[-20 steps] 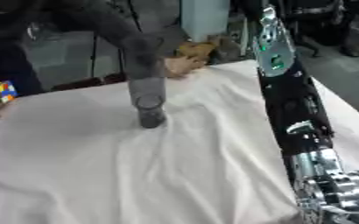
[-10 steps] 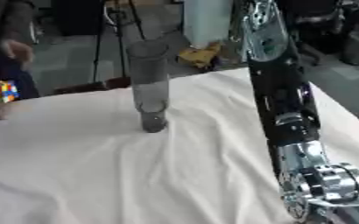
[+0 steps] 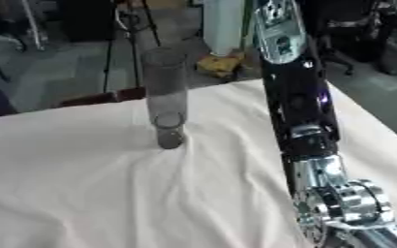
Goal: Arrange flowers into the vase.
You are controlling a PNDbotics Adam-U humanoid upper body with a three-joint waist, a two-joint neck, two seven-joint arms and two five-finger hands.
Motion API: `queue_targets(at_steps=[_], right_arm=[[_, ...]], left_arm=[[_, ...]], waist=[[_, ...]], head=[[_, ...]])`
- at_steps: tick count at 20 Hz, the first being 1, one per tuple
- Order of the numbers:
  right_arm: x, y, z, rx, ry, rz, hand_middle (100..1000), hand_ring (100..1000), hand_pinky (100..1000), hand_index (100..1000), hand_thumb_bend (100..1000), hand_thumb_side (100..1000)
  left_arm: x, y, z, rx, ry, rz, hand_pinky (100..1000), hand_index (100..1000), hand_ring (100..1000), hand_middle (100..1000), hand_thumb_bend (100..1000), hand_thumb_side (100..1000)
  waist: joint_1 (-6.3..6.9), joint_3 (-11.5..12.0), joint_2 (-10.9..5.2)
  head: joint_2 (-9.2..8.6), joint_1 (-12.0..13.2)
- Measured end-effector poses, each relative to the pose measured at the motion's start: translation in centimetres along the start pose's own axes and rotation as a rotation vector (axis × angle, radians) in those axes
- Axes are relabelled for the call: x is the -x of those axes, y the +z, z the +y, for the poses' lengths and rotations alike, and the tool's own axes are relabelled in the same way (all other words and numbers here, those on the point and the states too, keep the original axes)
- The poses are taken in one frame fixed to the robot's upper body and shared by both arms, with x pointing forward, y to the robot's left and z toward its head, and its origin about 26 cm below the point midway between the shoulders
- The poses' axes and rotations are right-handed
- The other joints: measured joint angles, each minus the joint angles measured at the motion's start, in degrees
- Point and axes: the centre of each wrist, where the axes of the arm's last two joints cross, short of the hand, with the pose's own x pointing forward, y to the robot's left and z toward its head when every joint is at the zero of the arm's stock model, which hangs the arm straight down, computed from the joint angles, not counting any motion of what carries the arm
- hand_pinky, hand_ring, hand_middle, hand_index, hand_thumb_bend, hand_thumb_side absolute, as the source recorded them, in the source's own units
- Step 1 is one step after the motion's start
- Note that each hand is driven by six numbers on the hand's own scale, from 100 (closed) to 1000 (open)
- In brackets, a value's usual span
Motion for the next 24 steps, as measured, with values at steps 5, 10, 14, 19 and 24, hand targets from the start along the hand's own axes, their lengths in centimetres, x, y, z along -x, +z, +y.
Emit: queue_targets(at_steps=[5,10,14,19,24], right_arm=[[-2.0,-0.2,2.7,-0.011,-0.104,-0.044,100,100,100,128,100,1000],[-4.0,0.6,6.2,-0.050,-0.229,-0.064,100,100,100,130,100,1000],[-4.2,1.7,7.9,-0.101,-0.273,-0.055,100,100,100,131,100,1000],[-4.3,2.2,8.5,-0.136,-0.286,-0.060,100,100,100,132,100,1000],[-4.0,2.4,8.4,-0.138,-0.277,-0.054,100,100,100,133,100,1000]], left_arm=[[-0.1,0.0,-0.1,0.009,0.002,-0.005,493,723,693,620,330,781],[-0.3,-0.1,-0.3,0.021,0.005,-0.012,494,723,693,620,330,780],[-0.3,-0.2,-0.4,0.027,0.009,-0.014,494,723,692,620,330,780],[-0.4,-0.1,-0.5,0.032,0.013,-0.017,494,723,692,619,330,781],[-0.4,-0.1,-0.5,0.032,0.014,-0.016,494,723,692,619,329,781]], waist=[[0.00,1.04,0.00],[0.03,2.49,0.00],[0.03,3.70,0.00],[0.05,4.16,0.00],[0.05,4.09,0.00]], head=[[-0.25,-0.90],[-0.72,-1.69],[-0.79,-2.37],[-1.10,-2.81],[-1.19,-2.90]])
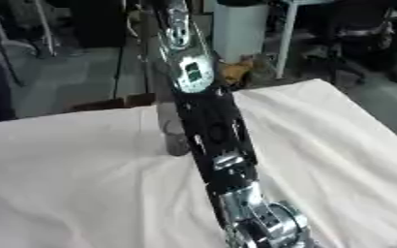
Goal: Arrange flowers into the vase.
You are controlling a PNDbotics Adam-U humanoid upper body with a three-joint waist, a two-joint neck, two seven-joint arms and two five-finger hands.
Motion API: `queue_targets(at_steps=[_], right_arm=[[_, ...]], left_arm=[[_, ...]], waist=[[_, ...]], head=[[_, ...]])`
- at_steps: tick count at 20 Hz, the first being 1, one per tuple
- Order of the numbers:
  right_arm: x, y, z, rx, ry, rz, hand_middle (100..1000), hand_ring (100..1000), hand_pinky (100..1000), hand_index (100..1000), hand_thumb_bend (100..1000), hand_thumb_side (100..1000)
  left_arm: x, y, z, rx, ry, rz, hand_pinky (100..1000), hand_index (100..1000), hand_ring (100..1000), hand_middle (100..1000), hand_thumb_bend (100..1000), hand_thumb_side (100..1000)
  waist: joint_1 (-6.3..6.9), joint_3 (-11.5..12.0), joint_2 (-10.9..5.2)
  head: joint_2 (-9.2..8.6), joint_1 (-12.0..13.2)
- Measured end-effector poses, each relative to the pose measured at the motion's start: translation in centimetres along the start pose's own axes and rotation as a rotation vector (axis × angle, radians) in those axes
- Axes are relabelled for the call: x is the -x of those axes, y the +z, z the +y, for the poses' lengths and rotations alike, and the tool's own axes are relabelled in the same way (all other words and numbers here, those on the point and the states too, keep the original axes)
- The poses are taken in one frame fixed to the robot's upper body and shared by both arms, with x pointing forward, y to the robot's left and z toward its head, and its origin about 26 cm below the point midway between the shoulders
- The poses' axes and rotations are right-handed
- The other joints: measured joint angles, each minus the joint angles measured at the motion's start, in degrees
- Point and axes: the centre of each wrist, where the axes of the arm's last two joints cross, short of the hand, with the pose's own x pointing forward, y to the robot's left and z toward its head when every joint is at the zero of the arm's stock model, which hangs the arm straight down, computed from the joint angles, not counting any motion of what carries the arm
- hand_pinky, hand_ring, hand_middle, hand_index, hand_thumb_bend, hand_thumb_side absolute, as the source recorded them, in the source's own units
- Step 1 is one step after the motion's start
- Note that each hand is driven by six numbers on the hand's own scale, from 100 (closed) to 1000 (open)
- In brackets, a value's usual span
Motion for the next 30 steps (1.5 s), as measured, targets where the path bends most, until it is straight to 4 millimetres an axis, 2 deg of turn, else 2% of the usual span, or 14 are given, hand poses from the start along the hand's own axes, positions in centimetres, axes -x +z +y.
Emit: queue_targets(at_steps=[20,30], right_arm=[[0.1,0.0,-0.4,0.011,0.013,0.008,100,100,100,133,100,1000],[0.1,-0.5,-1.8,0.045,0.051,0.007,100,100,100,133,100,1000]], left_arm=[[0.0,0.0,0.0,0.000,0.000,0.000,496,722,690,617,331,781],[0.0,0.0,0.0,0.000,0.000,0.000,497,722,690,617,330,781]], waist=[[0.00,-0.34,0.00],[0.00,-0.39,0.00]], head=[[-0.02,-0.30],[-0.02,-0.45]])
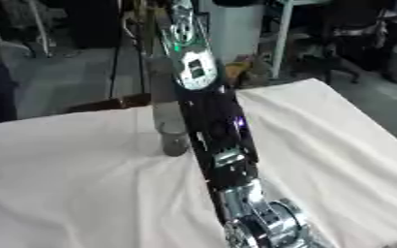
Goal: Arrange flowers into the vase.
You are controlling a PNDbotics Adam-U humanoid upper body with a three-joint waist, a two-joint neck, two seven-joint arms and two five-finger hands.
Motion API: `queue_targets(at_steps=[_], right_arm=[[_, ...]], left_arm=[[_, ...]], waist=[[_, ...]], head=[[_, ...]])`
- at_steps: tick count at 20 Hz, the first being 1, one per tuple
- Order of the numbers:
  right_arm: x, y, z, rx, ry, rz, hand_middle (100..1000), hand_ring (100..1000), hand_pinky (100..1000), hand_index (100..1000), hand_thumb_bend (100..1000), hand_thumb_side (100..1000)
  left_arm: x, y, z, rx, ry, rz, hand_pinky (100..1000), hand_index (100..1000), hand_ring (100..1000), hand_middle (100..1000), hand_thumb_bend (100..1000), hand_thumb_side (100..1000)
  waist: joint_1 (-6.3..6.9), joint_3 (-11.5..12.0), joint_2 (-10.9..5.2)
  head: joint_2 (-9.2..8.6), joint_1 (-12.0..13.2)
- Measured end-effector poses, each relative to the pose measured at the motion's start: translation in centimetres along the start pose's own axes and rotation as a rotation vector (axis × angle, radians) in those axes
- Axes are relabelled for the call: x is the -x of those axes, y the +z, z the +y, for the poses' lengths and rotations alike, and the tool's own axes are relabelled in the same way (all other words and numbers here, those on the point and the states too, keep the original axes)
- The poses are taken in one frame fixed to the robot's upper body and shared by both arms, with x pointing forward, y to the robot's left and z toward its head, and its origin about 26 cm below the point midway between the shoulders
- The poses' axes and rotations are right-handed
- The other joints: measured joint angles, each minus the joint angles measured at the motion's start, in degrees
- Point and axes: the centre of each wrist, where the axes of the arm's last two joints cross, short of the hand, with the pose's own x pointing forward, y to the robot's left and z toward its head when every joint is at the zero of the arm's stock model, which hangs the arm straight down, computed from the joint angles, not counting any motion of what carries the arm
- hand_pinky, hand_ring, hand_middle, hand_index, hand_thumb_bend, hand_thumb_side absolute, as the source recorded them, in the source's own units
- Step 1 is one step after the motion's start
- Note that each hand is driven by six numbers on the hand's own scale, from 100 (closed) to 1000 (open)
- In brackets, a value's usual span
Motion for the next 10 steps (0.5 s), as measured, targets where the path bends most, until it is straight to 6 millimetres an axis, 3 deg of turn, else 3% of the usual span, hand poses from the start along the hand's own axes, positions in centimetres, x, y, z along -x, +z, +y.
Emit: queue_targets(at_steps=[10], right_arm=[[0.4,-0.3,-2.3,0.046,0.064,0.024,100,100,100,133,100,1000]], left_arm=[[0.0,0.0,0.0,0.000,0.000,0.000,499,722,689,616,328,783]], waist=[[0.00,0.12,0.05]], head=[[-0.01,0.01]])
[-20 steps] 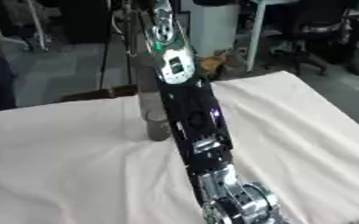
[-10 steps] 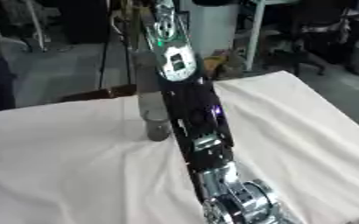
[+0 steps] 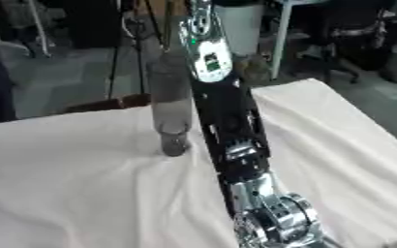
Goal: Arrange flowers into the vase.
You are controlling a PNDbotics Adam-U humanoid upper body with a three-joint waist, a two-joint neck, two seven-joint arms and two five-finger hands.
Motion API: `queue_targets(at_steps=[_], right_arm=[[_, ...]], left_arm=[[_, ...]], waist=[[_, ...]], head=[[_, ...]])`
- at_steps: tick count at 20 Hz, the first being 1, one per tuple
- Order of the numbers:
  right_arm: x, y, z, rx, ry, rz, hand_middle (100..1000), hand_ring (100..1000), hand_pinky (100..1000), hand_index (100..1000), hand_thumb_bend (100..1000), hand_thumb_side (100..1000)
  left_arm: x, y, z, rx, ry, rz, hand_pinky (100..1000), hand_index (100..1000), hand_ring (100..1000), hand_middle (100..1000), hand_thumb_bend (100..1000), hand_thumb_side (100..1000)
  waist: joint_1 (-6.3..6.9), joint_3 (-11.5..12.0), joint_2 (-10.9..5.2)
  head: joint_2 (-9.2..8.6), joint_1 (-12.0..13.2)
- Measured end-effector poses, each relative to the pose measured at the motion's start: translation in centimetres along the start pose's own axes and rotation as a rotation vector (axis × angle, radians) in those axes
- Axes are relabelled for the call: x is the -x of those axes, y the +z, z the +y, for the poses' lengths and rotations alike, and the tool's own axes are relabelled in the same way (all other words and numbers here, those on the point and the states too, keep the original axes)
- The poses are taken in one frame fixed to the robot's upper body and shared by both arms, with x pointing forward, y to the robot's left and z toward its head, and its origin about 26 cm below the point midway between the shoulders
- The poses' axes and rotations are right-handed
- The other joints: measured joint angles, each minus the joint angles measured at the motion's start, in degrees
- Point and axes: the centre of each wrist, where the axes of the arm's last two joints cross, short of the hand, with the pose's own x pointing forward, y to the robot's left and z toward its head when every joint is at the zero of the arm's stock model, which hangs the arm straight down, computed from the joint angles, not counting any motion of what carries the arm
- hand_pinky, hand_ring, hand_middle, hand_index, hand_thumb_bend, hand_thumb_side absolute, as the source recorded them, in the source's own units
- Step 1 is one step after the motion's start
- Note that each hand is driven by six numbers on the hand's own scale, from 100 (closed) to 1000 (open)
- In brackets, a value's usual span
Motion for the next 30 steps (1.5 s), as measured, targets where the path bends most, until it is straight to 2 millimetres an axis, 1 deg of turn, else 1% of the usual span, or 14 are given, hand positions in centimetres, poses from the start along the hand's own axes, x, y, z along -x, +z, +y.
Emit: queue_targets(at_steps=[6,14,16,18,22,26,30], right_arm=[[0.1,-0.2,-1.2,0.022,0.034,0.014,100,100,100,134,100,1000],[0.2,-0.2,-1.4,0.025,0.040,0.022,100,100,100,136,100,1000],[0.4,0.1,-1.6,0.025,0.047,0.035,100,100,100,136,100,1000],[0.6,0.4,-1.9,0.027,0.054,0.047,100,100,100,137,100,1000],[0.7,0.6,-2.3,0.030,0.065,0.056,100,100,100,137,100,1000],[0.8,0.6,-2.8,0.032,0.080,0.056,100,100,100,137,100,1000],[1.1,0.8,-3.6,0.034,0.110,0.063,100,100,100,138,100,1000]], left_arm=[[0.0,0.0,0.0,0.000,0.000,0.000,499,722,689,616,327,784],[0.0,0.0,0.0,0.000,0.000,0.000,501,722,689,615,325,783],[0.0,0.0,0.0,0.001,0.001,0.000,501,722,688,615,325,783],[0.0,0.0,0.0,0.003,0.002,0.001,502,722,688,615,326,783],[0.0,0.0,-0.2,0.005,0.010,0.003,502,721,688,614,326,783],[-0.1,0.0,-0.3,0.008,0.014,0.000,503,721,688,614,325,784],[-0.1,0.0,-0.4,0.008,0.025,0.001,504,721,688,614,324,784]], waist=[[0.25,0.63,0.00],[0.35,0.79,0.01],[0.78,1.62,0.01],[1.10,1.96,0.01],[1.16,3.27,0.02],[1.63,4.60,0.21],[1.80,5.55,0.44]], head=[[-0.19,0.07],[-0.27,0.16],[-0.52,0.20],[-0.55,0.21],[-0.95,0.14],[-1.20,-0.10],[-1.51,-0.31]])
